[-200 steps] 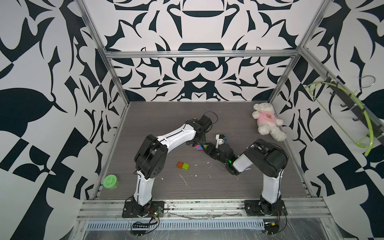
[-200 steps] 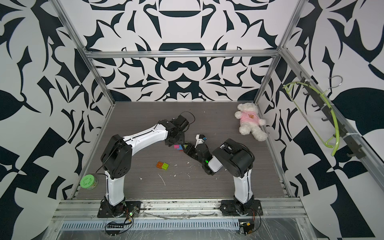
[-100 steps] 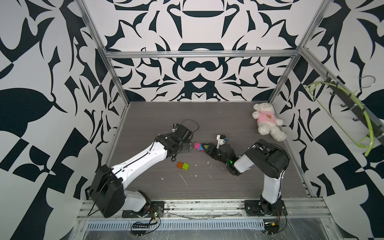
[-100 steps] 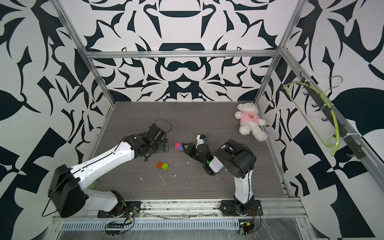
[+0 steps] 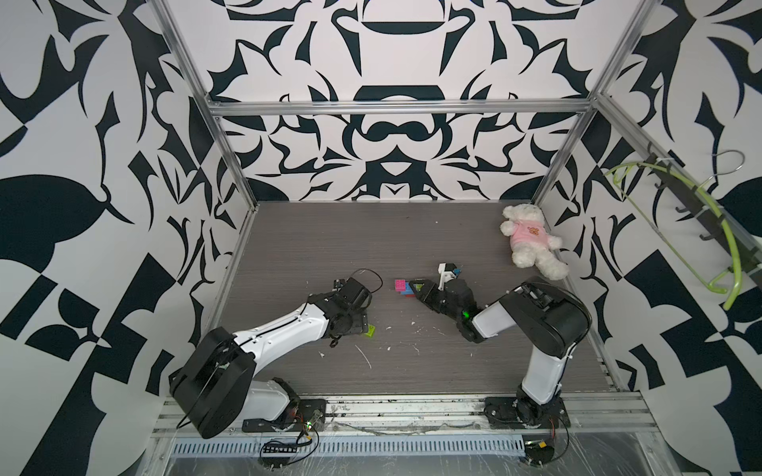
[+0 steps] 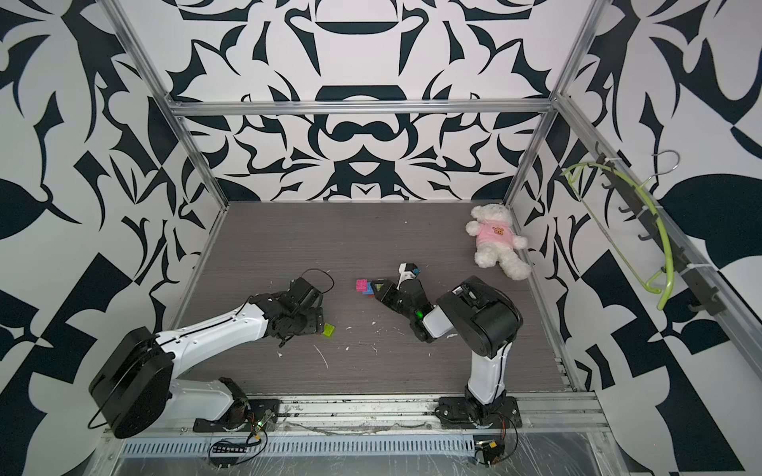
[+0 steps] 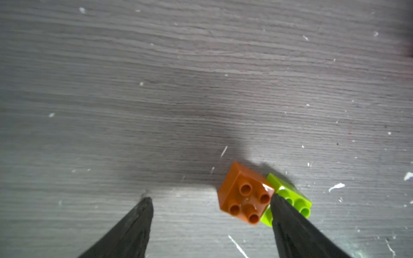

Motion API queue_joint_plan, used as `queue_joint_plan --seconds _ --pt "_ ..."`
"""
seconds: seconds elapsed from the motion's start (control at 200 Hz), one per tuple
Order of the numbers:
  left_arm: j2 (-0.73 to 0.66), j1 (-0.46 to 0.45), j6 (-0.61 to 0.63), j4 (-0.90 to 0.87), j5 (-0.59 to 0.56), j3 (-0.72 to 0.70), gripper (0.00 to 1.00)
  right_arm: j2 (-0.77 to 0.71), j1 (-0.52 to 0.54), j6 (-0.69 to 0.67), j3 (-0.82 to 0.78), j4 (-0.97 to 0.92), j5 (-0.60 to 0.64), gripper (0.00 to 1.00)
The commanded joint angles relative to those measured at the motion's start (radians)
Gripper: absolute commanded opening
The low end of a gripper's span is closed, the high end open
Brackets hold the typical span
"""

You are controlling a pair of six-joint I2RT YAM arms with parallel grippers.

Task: Assemble the letter v with lego
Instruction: Assemble the lego brick with the lego brick, then adjust the lego brick at the center of the board.

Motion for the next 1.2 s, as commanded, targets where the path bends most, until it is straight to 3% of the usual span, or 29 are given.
queue_joint_plan --seconds 0.0,0.16,0.29,0.51,0.735,1.1,1.195 --pt "0.039 -0.003 -0.013 -0.002 -0.013 0.011 0.77 -0.015 -0.004 -0.028 0.004 -0.036 -0.009 0.0" --pt "0.099 0.001 -0.008 0.031 0.009 0.009 0.77 0.001 -0.004 -0.019 -0.001 -0.016 -0.013 0.0" --pt "0.136 0.043 -0.038 0.0 -0.015 0.002 0.7 0.0 -0.004 -0.018 -0.001 -0.012 -0.016 0.0" --pt "0.024 0.057 -0.061 0.01 -0.038 -0.033 0.69 -0.022 -0.006 -0.027 -0.007 -0.03 -0.007 0.0" --pt "-0.077 0.056 -0.105 -0.022 -0.011 -0.063 0.58 -0.028 -0.007 -0.034 -0.001 -0.044 -0.009 0.0" --pt "-0.014 0.055 -0.13 0.026 0.039 -0.077 0.59 -0.063 -0.006 -0.045 -0.007 -0.068 -0.002 0.0" --pt "-0.011 0.053 -0.137 0.038 0.046 -0.08 0.55 -0.074 -0.007 -0.05 -0.01 -0.079 0.004 0.0"
